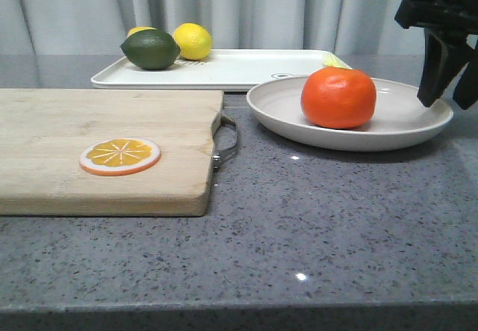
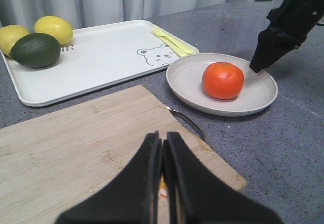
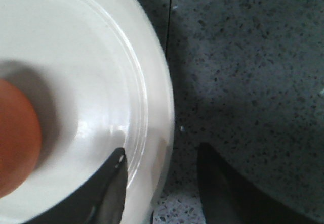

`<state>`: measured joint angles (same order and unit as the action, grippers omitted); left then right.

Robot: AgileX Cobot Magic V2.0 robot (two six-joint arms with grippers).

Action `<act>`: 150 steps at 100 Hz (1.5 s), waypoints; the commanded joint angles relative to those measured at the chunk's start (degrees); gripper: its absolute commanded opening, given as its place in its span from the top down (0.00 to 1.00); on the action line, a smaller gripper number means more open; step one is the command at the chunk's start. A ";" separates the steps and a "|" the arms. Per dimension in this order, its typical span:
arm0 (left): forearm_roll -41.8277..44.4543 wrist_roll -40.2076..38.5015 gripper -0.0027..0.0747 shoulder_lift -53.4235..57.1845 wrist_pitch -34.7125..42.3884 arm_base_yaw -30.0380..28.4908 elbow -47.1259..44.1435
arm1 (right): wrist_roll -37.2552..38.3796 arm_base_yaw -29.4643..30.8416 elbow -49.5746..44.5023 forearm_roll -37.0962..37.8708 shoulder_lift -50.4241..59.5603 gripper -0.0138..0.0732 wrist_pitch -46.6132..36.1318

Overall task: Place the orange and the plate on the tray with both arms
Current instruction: 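Move the right gripper to the plate rim farthest from the cutting board, then grip the plate rim with the right gripper and lift it toward the tray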

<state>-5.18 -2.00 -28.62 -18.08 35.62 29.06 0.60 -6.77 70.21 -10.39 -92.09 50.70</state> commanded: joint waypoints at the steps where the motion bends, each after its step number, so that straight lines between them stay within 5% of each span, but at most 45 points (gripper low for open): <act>1: -0.01 -0.16 0.99 -0.09 4.56 -0.09 1.46 | -0.60 -0.16 1.99 -0.53 1.51 0.44 -1.84; 15: -0.01 -0.16 0.99 -0.09 4.56 -0.09 1.46 | -0.60 -0.16 1.99 -0.53 1.51 0.47 -1.84; 67: -0.01 -0.16 0.99 -0.09 4.56 -0.09 1.46 | -0.60 -0.01 1.99 -0.53 1.40 0.93 -2.26; 95: -0.01 -0.16 0.99 -0.09 4.56 -0.09 1.46 | -0.60 0.18 3.03 -0.59 1.40 0.92 -1.73; 117: -0.01 -0.16 0.99 -0.09 4.56 -0.09 1.46 | -0.60 2.26 12.49 -3.98 1.40 0.92 6.65; 150: -0.01 -0.16 0.99 -0.09 4.56 -0.09 1.46 | -0.60 2.15 23.34 -9.47 -4.47 0.92 8.80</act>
<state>-5.18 -2.00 -28.62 -17.99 35.62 29.06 0.50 -4.79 88.91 -16.68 -96.24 60.40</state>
